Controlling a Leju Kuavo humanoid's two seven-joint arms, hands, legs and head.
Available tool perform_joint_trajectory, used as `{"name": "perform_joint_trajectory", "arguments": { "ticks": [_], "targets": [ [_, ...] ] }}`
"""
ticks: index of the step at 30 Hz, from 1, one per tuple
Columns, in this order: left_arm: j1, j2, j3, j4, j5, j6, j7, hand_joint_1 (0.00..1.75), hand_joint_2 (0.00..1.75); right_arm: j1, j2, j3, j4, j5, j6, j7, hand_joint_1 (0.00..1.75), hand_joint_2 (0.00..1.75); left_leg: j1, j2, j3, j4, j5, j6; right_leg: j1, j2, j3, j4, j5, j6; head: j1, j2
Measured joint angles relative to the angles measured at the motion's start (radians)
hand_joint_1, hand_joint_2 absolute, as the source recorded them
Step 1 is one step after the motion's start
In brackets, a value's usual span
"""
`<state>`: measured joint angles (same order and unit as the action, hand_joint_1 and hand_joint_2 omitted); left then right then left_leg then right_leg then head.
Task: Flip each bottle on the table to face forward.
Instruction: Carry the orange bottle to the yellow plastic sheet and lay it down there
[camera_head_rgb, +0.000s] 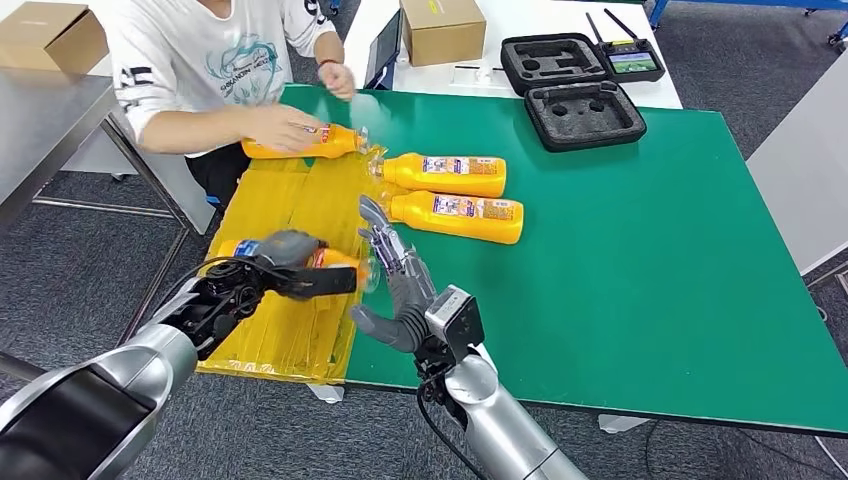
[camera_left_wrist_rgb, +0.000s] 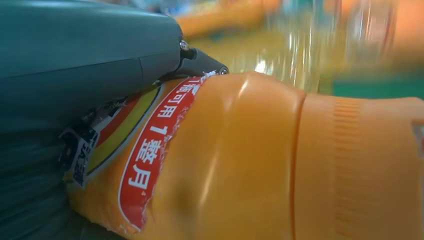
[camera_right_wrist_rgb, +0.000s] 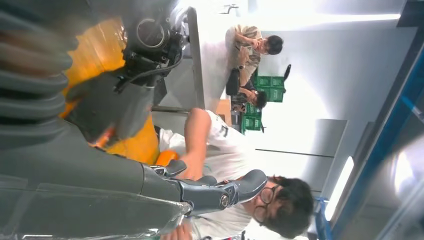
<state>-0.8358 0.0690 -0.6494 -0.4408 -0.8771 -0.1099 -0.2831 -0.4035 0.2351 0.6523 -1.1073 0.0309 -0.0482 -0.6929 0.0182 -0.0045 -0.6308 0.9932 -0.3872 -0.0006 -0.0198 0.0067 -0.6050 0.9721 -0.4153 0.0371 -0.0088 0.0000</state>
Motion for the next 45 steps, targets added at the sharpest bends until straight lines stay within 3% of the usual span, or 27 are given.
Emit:
{"name": "perform_joint_trajectory", "arguments": {
  "ticks": [11, 12, 15, 16, 17, 21, 25, 45],
  "targets": [
    [-0.051, -0.003, -0.057, 0.062, 0.026, -0.222, -0.044, 1.74, 1.75, -0.022, 0.012, 0.0, 0.067, -0.011, 0.013, -0.002, 0.0, 1.75, 0.0, 0.0, 0.0, 0.0, 0.0, 0.0, 0.0, 0.0, 0.001, 0.0, 0.0, 0.0, 0.0, 0.0],
    [-0.056, -0.002, -0.058, 0.066, 0.035, -0.243, -0.052, 1.39, 1.75, -0.023, 0.014, 0.001, 0.073, -0.011, 0.015, -0.003, 0.0, 1.75, 0.0, 0.0, 0.0, 0.0, 0.0, 0.0, 0.0, 0.0, 0.001, 0.0, 0.0, 0.0, 0.0, 0.0],
    [-0.062, -0.001, -0.059, 0.072, 0.062, -0.284, -0.073, 0.09, 1.75, -0.028, 0.017, 0.002, 0.087, -0.011, 0.021, -0.003, 0.0, 1.75, 0.0, -0.001, 0.0, 0.0, 0.0, 0.0, 0.0, 0.0, 0.001, 0.0, 0.0, 0.0, 0.0, 0.0],
    [-0.062, 0.0, -0.059, 0.074, 0.073, -0.297, -0.081, 0.0, 1.75, -0.03, 0.019, 0.003, 0.092, -0.011, 0.023, -0.003, 0.0, 1.75, 0.0, -0.001, 0.0, 0.0, 0.0, 0.0, 0.0, 0.0, 0.001, 0.0, 0.0, 0.0, 0.0, 0.0],
    [-0.062, 0.001, -0.058, 0.076, 0.086, -0.311, -0.09, 0.0, 1.75, -0.031, 0.021, 0.004, 0.097, -0.011, 0.024, -0.003, 0.0, 1.75, 0.0, -0.001, 0.0, 0.0, 0.0, 0.0, 0.0, 0.0, 0.001, 0.0, 0.0, 0.0, 0.0, 0.0],
    [-0.059, 0.005, -0.045, 0.081, 0.138, -0.357, -0.124, 0.0, 0.0, -0.036, 0.026, 0.007, 0.114, -0.011, 0.026, -0.003, 0.0, 1.75, 0.0, -0.001, 0.0, 0.0, 0.0, 0.0, 0.0, 0.0, 0.001, 0.0, 0.0, 0.0, 0.0, 0.0],
    [-0.055, 0.008, -0.023, 0.085, 0.177, -0.381, -0.141, 0.0, 0.0, -0.041, 0.032, 0.016, 0.132, -0.011, 0.028, -0.003, 0.0, 1.75, 0.0, -0.001, 0.0, 0.0, 0.0, 0.0, 0.0, 0.0, 0.002, 0.0, 0.0, 0.0, 0.0, 0.0],
    [-0.034, 0.017, -0.003, 0.084, 0.208, -0.311, -0.14, 0.0, 0.0, -0.044, 0.038, 0.023, 0.149, -0.013, 0.022, 0.014, 0.0, 1.75, 0.0, -0.001, 0.003, 0.0, 0.0, 0.0, 0.0, -0.001, 0.004, 0.0, 0.0, 0.0, 0.0, 0.0]
  ]
}}
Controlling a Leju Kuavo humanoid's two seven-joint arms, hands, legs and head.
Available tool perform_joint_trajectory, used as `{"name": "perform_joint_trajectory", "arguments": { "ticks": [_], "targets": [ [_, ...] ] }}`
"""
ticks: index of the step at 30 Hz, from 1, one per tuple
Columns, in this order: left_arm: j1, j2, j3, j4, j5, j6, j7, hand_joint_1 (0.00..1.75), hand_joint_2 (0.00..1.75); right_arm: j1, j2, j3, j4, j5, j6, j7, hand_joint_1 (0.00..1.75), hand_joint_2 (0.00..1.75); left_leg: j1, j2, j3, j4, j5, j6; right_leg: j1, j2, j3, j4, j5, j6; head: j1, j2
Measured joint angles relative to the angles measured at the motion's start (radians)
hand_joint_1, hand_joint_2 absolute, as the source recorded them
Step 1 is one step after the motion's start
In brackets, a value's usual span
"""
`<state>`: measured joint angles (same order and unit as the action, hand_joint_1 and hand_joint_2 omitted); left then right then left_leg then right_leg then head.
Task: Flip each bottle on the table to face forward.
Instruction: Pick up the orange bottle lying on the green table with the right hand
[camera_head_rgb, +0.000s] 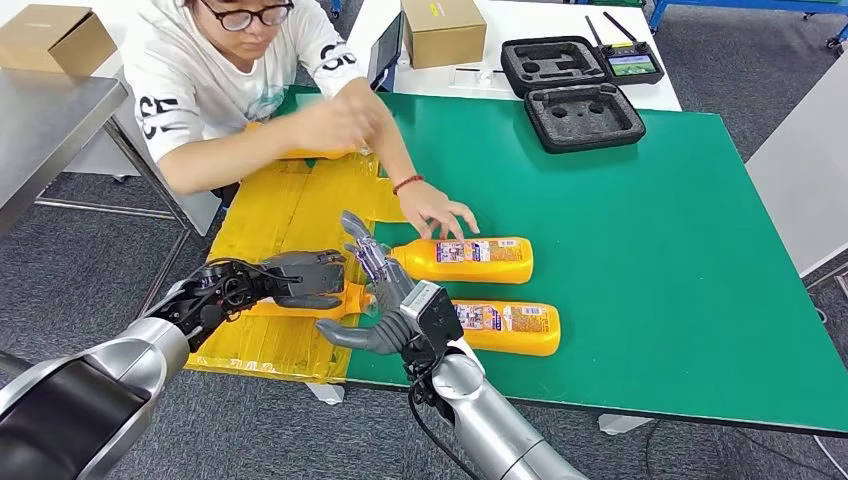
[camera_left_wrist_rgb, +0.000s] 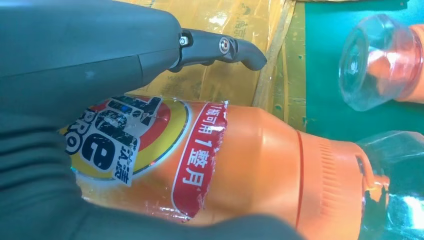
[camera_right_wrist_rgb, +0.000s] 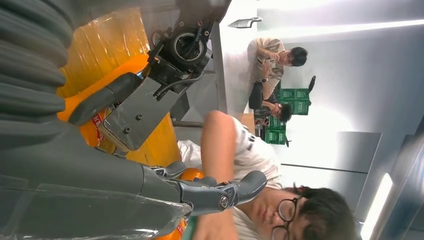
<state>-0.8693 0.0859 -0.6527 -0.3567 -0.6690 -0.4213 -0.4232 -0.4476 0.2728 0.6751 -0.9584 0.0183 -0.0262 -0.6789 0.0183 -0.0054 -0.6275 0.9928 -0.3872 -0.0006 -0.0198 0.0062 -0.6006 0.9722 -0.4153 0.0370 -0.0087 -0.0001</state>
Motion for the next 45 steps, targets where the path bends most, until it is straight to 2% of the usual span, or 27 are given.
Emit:
{"name": "perform_joint_trajectory", "arguments": {
  "ticks": [7, 10, 13, 15, 20, 22, 25, 30, 33, 36, 40, 42, 45],
  "targets": [
    [0.013, 0.013, 0.016, -0.012, 0.027, 0.051, -0.023, 0.0, 0.0, 0.001, 0.0, 0.004, 0.003, 0.003, -0.008, 0.006, 0.0, 1.75, 0.0, 0.0, 0.001, 0.0, 0.0, 0.0, 0.0, 0.0, 0.0, 0.0, 0.0, 0.0, 0.0, 0.0],
    [0.026, 0.02, 0.037, -0.026, 0.054, 0.127, -0.027, 0.0, 0.0, 0.004, 0.0, 0.008, 0.004, 0.008, -0.018, 0.017, 0.0, 1.75, 0.0, 0.001, 0.001, 0.0, 0.0, 0.0, 0.0, 0.0, 0.0, 0.0, 0.0, 0.0, 0.0, 0.0],
    [0.047, 0.022, 0.072, -0.046, 0.083, 0.279, -0.04, 0.0, 0.0, 0.008, 0.0, 0.012, 0.004, 0.013, -0.026, 0.026, 0.0, 1.75, 0.0, 0.001, 0.001, 0.0, 0.0, 0.0, 0.0, 0.0, -0.001, 0.0, 0.0, 0.0, 0.0, 0.0],
    [0.061, 0.02, 0.1, -0.064, 0.099, 0.418, -0.069, 0.0, 0.0, 0.011, 0.0, 0.014, 0.004, 0.015, -0.029, 0.03, 0.0, 1.75, 0.0, 0.001, 0.0, 0.0, 0.0, 0.0, 0.0, 0.0, -0.001, 0.0, 0.0, 0.0, 0.0, 0.0],
    [0.11, -0.004, 0.213, -0.153, 0.101, 0.961, -0.217, 0.0, 0.0, 0.017, 0.001, 0.021, 0.003, 0.011, -0.037, 0.038, 0.0, 1.75, 0.0, 0.001, -0.001, 0.0, 0.0, 0.0, 0.0, 0.0, -0.002, 0.0, 0.0, 0.0, 0.0, 0.0],
    [0.144, -0.019, 0.279, -0.223, 0.028, 1.067, -0.259, 0.0, 0.0, 0.017, 0.004, 0.026, 0.002, 0.006, -0.038, 0.039, 0.0, 1.75, 0.0, 0.001, -0.001, 0.0, 0.0, 0.0, 0.0, 0.0, -0.002, 0.0, 0.0, 0.0, 0.0, 0.0],
    [0.213, -0.054, 0.422, -0.373, -0.116, 1.083, -0.276, 0.0, 0.0, 0.017, 0.005, 0.035, 0.002, 0.011, -0.043, 0.04, 0.0, 1.75, 0.0, 0.001, -0.002, 0.0, 0.0, 0.0, 0.0, 0.001, -0.003, 0.0, 0.0, 0.0, 0.0, 0.0],
    [0.271, -0.091, 0.567, -0.529, -0.155, 1.083, -0.277, 0.0, 0.0, 0.017, 0.005, 0.043, 0.002, 0.021, -0.046, 0.04, 0.0, 1.75, 0.0, 0.002, -0.002, 0.0, -0.001, 0.0, 0.0, 0.002, -0.004, 0.0, 0.0, 0.0, 0.0, 0.0],
    [0.299, -0.1, 0.62, -0.595, -0.1, 1.083, -0.277, 0.0, 0.0, 0.017, 0.0, 0.045, -0.006, 0.064, -0.056, 0.053, 0.0, 1.75, 0.002, 0.002, -0.002, 0.0, 0.0, -0.001, 0.002, 0.002, -0.004, 0.0, 0.0, 0.0, 0.0, 0.0],
    [0.325, -0.098, 0.65, -0.636, 0.074, 1.083, -0.276, 0.0, 0.0, 0.014, -0.029, 0.049, -0.041, 0.191, -0.07, 0.126, 0.0, 1.75, 0.002, 0.002, -0.002, 0.0, 0.0, -0.001, 0.002, 0.002, -0.003, 0.0, 0.0, 0.0, 0.0, 0.0],
    [0.393, -0.065, 0.651, -0.676, 0.363, 1.071, -0.276, 0.0, 1.75, -0.008, -0.122, 0.048, -0.111, 0.433, -0.057, 0.318, 0.0, 1.75, 0.001, 0.002, -0.002, 0.0, -0.001, 0.0, 0.001, 0.002, -0.003, 0.0, 0.0, 0.0, 0.0, 0.0],
    [0.454, -0.047, 0.65, -0.715, 0.482, 1.045, -0.277, 0.0, 1.75, -0.02, -0.183, 0.035, -0.132, 0.508, -0.039, 0.38, 0.0, 1.75, 0.0, 0.002, -0.002, 0.0, -0.001, 0.0, 0.0, 0.001, -0.003, -0.001, 0.0, 0.0, 0.0, 0.0],
    [0.554, -0.03, 0.65, -0.782, 0.587, 0.991, -0.277, 0.0, 1.75, -0.029, -0.284, 0.008, -0.146, 0.588, -0.02, 0.429, 0.0, 1.75, -0.001, 0.001, -0.002, 0.0, -0.001, 0.0, -0.001, 0.0, -0.003, -0.001, 0.0, 0.0, 0.0, 0.0]
  ]
}}
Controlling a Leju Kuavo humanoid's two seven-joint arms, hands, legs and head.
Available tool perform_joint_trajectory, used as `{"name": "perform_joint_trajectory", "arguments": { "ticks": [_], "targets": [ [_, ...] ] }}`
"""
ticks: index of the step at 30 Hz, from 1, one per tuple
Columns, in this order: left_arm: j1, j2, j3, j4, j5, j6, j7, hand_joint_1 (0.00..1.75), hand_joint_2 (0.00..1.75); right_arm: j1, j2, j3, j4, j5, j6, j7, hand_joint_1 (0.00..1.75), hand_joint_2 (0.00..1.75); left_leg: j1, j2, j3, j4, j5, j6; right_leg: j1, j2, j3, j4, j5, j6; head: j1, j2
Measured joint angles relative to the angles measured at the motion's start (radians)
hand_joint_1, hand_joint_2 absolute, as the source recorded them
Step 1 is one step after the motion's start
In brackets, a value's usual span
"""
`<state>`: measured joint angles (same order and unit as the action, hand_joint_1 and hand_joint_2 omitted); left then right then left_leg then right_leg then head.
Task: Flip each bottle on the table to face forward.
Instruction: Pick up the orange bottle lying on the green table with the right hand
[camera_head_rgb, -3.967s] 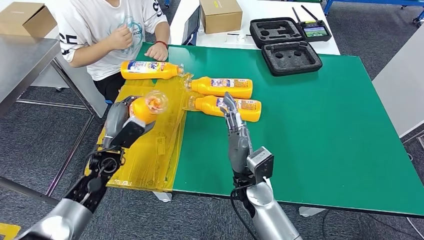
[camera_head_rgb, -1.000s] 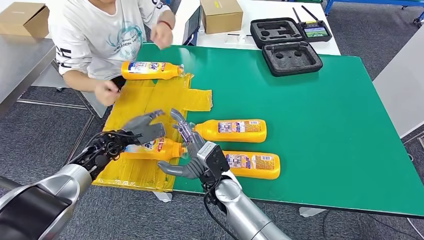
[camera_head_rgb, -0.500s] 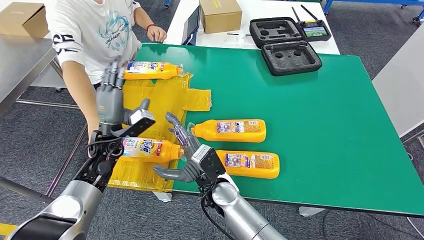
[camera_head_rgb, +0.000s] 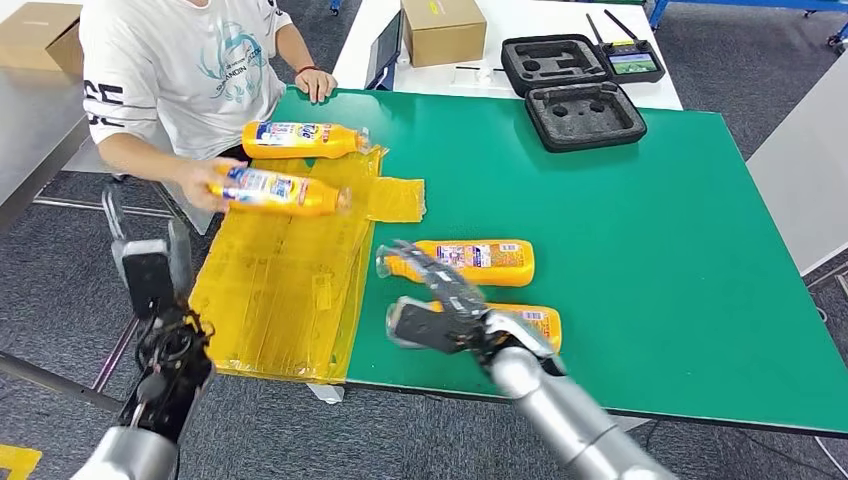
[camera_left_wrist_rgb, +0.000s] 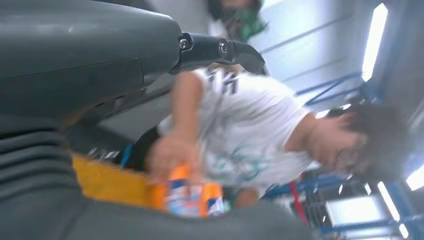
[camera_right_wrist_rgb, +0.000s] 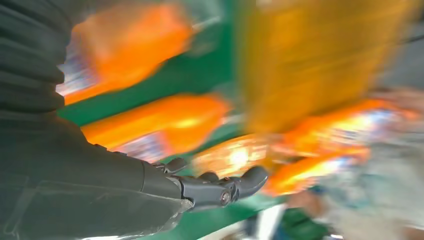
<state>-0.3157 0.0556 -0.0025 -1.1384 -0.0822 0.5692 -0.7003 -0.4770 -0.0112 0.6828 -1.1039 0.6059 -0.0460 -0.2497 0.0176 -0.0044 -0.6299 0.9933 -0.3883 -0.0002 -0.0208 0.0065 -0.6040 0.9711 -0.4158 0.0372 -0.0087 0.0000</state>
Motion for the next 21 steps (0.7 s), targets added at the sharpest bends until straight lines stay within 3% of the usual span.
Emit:
{"name": "perform_joint_trajectory", "arguments": {
  "ticks": [3, 6, 15, 21],
  "targets": [
    [0.066, 0.006, -0.002, -0.042, 0.025, -0.03, 0.0, 0.0, 1.75, 0.007, -0.089, -0.026, -0.013, 0.037, 0.006, 0.018, 0.0, 1.75, 0.0, -0.001, -0.001, 0.0, 0.0, 0.001, 0.0, -0.001, 0.0, 0.0, 0.0, 0.0, 0.0, 0.0],
    [0.088, 0.008, -0.008, -0.059, 0.03, -0.034, 0.0, 0.0, 1.75, 0.018, -0.141, -0.04, -0.034, 0.048, 0.014, 0.022, 0.0, 1.75, 0.0, -0.001, -0.002, 0.0, -0.001, 0.001, 0.0, -0.001, -0.001, 0.0, 0.0, 0.0, 0.0, 0.0],
    [0.099, 0.01, -0.015, -0.072, 0.032, -0.036, 0.0, 0.0, 1.75, 0.037, -0.194, -0.046, -0.074, 0.064, 0.021, 0.048, 0.0, 1.75, 0.001, 0.0, -0.001, 0.0, 0.0, 0.001, 0.002, -0.001, -0.001, 0.0, 0.0, 0.0, 0.0, 0.0],
    [0.111, 0.01, -0.022, -0.076, 0.029, -0.026, 0.0, 0.0, 1.75, 0.104, -0.235, -0.063, -0.128, 0.081, 0.047, 0.068, 0.0, 1.75, 0.0, -0.001, -0.003, 0.0, -0.001, 0.001, 0.001, -0.001, -0.001, 0.0, 0.0, 0.0, 0.0, 0.0]
  ]
}}
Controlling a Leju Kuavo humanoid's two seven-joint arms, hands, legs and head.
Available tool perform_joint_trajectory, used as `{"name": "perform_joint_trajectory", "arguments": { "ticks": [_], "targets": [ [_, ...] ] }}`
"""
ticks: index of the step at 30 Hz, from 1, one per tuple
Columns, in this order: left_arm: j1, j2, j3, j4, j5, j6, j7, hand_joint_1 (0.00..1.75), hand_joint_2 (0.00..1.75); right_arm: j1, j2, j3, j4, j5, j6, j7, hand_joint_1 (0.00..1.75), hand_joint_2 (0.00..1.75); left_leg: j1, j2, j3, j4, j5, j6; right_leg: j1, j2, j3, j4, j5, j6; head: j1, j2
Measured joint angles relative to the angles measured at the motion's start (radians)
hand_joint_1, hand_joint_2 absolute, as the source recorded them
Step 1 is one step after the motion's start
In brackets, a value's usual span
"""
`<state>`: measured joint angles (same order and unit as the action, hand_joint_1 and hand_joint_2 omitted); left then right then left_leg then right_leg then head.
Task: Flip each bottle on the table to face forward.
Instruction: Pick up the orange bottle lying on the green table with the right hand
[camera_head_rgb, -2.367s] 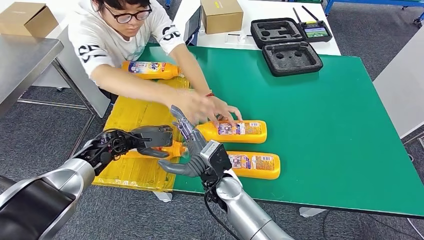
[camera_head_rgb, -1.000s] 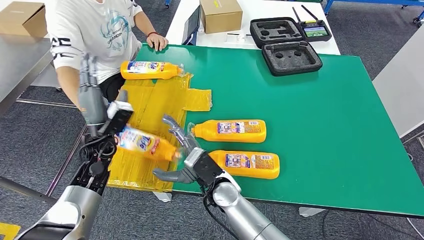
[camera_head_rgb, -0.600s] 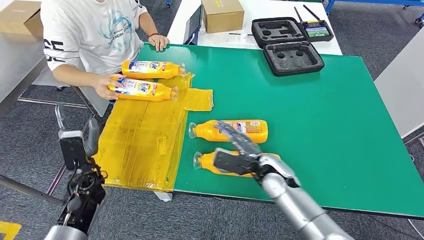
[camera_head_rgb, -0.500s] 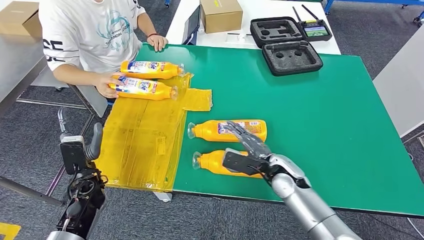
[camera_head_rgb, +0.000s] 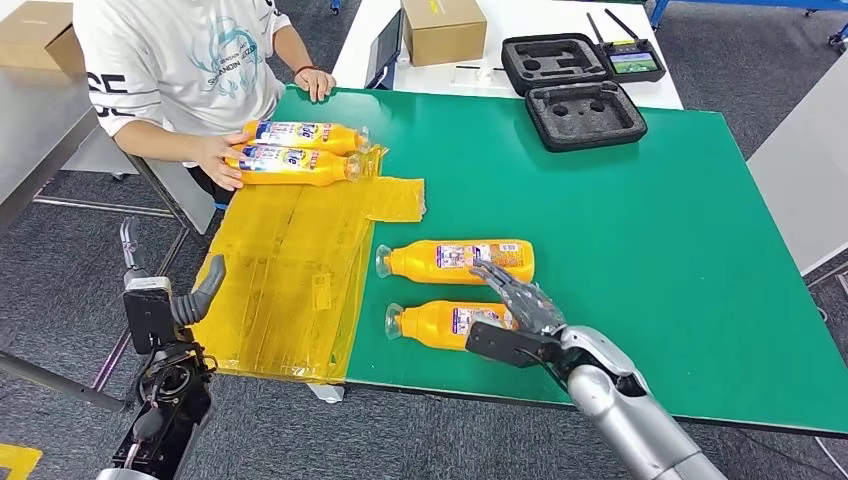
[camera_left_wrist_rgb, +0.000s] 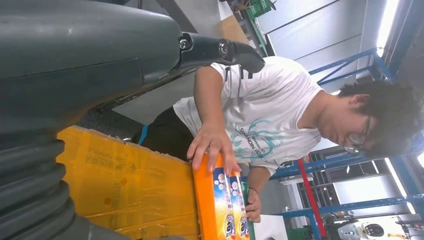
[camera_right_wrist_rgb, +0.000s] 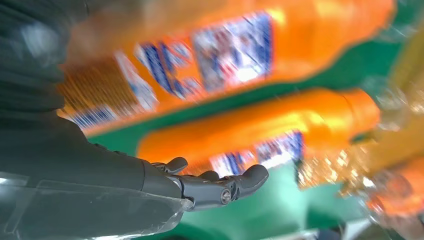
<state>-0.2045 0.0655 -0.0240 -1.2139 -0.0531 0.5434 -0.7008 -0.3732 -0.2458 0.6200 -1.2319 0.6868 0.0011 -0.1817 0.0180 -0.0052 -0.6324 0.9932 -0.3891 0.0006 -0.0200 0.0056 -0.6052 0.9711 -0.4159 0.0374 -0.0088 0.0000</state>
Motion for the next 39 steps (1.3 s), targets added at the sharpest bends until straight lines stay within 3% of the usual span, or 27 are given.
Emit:
{"name": "perform_joint_trajectory", "arguments": {
  "ticks": [12, 25, 27, 29, 31, 34, 39],
  "targets": [
    [0.016, 0.001, -0.019, -0.005, -0.011, -0.011, 0.0, 0.0, 1.75, 0.016, -0.008, 0.012, 0.013, 0.01, 0.085, 0.01, 0.0, 1.75, 0.0, 0.0, 0.0, 0.0, 0.0, 0.0, 0.0, 0.0, -0.001, 0.0, 0.0, 0.0, 0.0, 0.0],
    [0.016, 0.0, -0.022, -0.002, -0.01, -0.009, 0.0, 0.0, 1.75, -0.033, -0.013, 0.028, 0.084, 0.0, 0.097, 0.033, 0.0, 1.75, 0.0, 0.001, 0.0, 0.0, 0.0, 0.0, 0.0, 0.0, 0.0, 0.0, 0.0, 0.0, 0.0, 0.0],
    [0.016, 0.0, -0.024, 0.001, -0.011, -0.01, 0.0, 0.0, 1.75, -0.039, -0.013, 0.028, 0.096, -0.003, 0.096, 0.033, 0.17, 1.75, 0.0, 0.001, 0.001, 0.0, 0.0, 0.0, 0.0, 0.0, 0.0, 0.0, 0.0, 0.0, 0.0, 0.0],
    [0.016, -0.001, -0.026, 0.003, -0.01, -0.013, 0.0, 0.0, 1.75, -0.047, -0.013, 0.028, 0.107, -0.004, 0.095, 0.034, 0.86, 1.75, 0.0, 0.001, 0.001, 0.0, 0.0, 0.0, 0.0, 0.0, 0.0, 0.0, 0.0, 0.0, 0.0, 0.0],
    [0.016, -0.003, -0.027, 0.005, -0.01, -0.017, 0.0, 0.0, 1.75, -0.055, -0.012, 0.029, 0.12, -0.004, 0.093, 0.034, 1.45, 1.75, 0.0, 0.001, 0.001, 0.0, 0.0, 0.0, 0.0, 0.0, 0.0, 0.0, 0.0, 0.0, 0.0, 0.0],
    [0.016, -0.005, -0.029, 0.006, -0.01, -0.021, 0.0, 0.0, 1.75, -0.068, -0.011, 0.032, 0.137, -0.005, 0.094, 0.034, 1.6, 1.75, 0.0, 0.001, 0.001, 0.0, 0.0, 0.0, 0.0, 0.0, 0.001, 0.0, 0.0, 0.0, 0.0, 0.0],
    [0.016, -0.007, -0.032, 0.008, -0.01, -0.025, 0.0, 0.0, 1.75, -0.08, -0.008, 0.036, 0.155, -0.005, 0.098, 0.033, 1.61, 1.75, 0.0, 0.0, 0.001, 0.0, 0.0, 0.0, 0.0, 0.0, 0.001, 0.0, 0.0, 0.0, 0.0, 0.0]
  ]
}}
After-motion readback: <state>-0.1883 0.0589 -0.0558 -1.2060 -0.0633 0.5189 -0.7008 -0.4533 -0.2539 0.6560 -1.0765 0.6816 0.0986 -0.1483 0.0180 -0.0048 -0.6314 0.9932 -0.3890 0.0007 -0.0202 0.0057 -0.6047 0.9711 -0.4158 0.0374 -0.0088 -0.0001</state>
